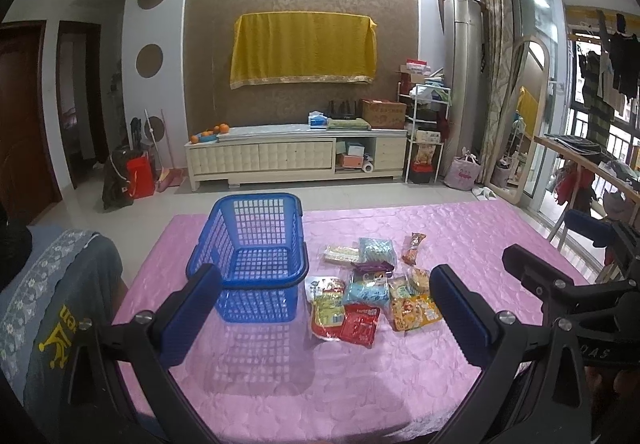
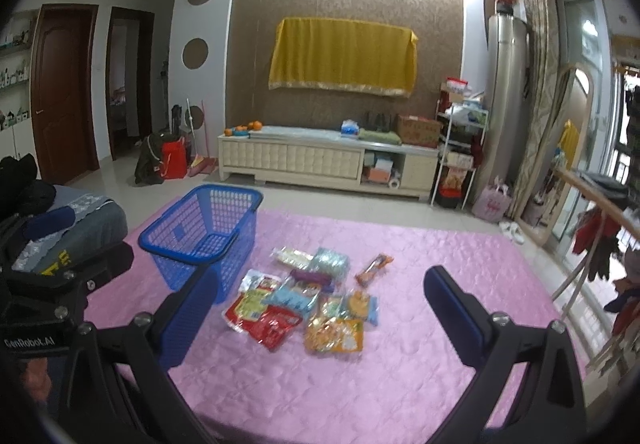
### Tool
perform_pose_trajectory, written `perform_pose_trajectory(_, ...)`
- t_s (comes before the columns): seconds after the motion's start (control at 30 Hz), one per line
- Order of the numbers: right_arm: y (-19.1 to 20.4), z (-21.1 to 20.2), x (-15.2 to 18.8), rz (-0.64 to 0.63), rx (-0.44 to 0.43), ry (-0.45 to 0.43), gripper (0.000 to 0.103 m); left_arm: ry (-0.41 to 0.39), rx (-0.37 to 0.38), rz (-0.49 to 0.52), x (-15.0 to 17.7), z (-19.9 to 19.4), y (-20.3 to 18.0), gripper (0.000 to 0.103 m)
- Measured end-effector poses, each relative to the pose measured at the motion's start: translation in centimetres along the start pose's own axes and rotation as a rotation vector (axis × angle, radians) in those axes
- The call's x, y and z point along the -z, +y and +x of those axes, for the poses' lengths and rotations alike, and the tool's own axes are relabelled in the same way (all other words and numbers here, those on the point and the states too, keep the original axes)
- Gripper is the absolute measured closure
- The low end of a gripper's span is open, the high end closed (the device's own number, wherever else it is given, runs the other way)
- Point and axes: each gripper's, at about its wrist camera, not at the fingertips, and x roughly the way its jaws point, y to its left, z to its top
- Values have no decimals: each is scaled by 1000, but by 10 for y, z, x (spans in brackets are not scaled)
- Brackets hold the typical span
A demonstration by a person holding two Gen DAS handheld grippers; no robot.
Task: Organize snacks
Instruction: 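Move both tools down toward the snack pile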
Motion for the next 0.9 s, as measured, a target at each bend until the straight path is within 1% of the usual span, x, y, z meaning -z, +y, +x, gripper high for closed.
perform_pose_trajectory(0.13,-14,14,-3,16,-13,24,0,24,2,10,-8,17,-8,0)
perform_pose_trajectory(0.27,-34,35,-2,62,-54,87,0,56,12,30,-14,40,-24,0)
perform_pose_trajectory(0.43,-56,59,2,72,-42,140,0,116,56,53,-16,69,-40,0)
perform_pose_trajectory(0.53,-71,73,7,99,-48,173,0,143,59,59,-17,87,-49,0)
perform_pose_trajectory(0.73,-97,112,25,128,-31,259,0,257,89,104,-8,135,-73,0)
perform_pose_trajectory(0.8,-106,127,32,142,-30,301,0,305,114,119,-3,157,-83,0)
perform_pose_trajectory(0.9,-115,145,43,161,-30,350,0,362,142,111,4,181,-89,0)
